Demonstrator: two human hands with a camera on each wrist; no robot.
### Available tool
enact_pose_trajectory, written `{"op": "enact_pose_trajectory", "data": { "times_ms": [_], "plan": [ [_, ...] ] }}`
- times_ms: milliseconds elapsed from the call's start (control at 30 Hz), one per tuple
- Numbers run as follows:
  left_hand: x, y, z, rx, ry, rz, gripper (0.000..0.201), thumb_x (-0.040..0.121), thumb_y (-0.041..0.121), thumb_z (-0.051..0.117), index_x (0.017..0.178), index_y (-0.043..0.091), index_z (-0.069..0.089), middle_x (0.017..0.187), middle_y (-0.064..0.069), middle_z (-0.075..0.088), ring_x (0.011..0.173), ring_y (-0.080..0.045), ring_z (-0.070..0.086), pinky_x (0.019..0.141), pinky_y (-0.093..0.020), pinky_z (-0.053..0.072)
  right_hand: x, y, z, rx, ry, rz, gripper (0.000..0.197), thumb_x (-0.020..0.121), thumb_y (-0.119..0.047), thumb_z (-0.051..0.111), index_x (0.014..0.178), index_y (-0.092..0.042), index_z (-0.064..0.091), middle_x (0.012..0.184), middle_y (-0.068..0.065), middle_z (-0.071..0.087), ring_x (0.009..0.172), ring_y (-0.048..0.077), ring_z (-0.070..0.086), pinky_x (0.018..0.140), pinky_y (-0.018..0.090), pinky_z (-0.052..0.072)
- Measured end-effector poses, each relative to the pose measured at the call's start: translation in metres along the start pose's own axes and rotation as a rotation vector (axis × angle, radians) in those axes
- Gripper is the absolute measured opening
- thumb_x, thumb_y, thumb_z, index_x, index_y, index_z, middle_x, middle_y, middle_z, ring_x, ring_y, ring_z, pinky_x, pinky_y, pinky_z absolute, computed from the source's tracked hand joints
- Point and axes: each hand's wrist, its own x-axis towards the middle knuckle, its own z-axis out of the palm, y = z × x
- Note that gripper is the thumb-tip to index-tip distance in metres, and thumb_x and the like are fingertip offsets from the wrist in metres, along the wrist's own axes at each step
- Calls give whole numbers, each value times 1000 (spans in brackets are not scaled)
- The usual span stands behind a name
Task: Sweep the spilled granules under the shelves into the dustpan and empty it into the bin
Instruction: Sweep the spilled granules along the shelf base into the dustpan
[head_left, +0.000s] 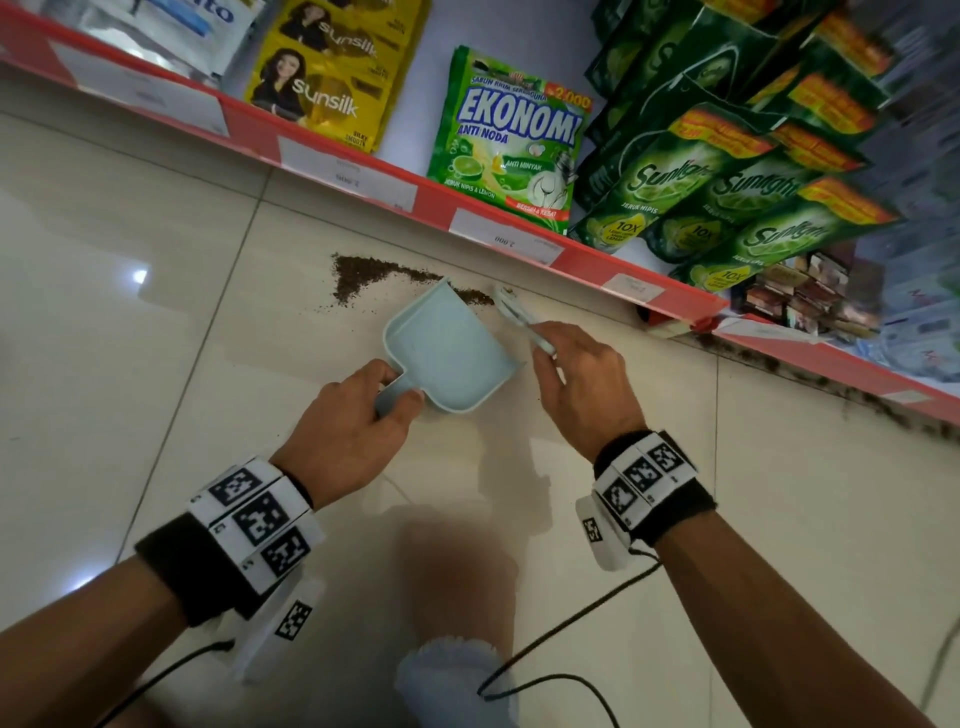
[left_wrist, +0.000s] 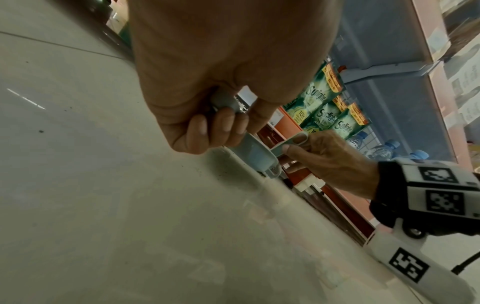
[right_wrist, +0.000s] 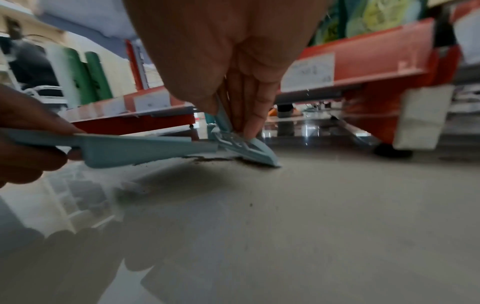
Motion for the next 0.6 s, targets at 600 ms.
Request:
{"op": "enact_pose_trajectory", "data": {
  "times_ms": [600],
  "plan": [
    [-10, -7, -13, -29, 12, -44, 21, 95, 38, 53, 96, 16, 55, 70, -5, 62, 65, -21, 58, 62, -34, 45, -4, -4, 1, -98, 37, 28, 24, 91, -11, 61, 114, -12, 67, 94, 11, 74, 67, 30, 66, 58, 34, 56]
  ]
}}
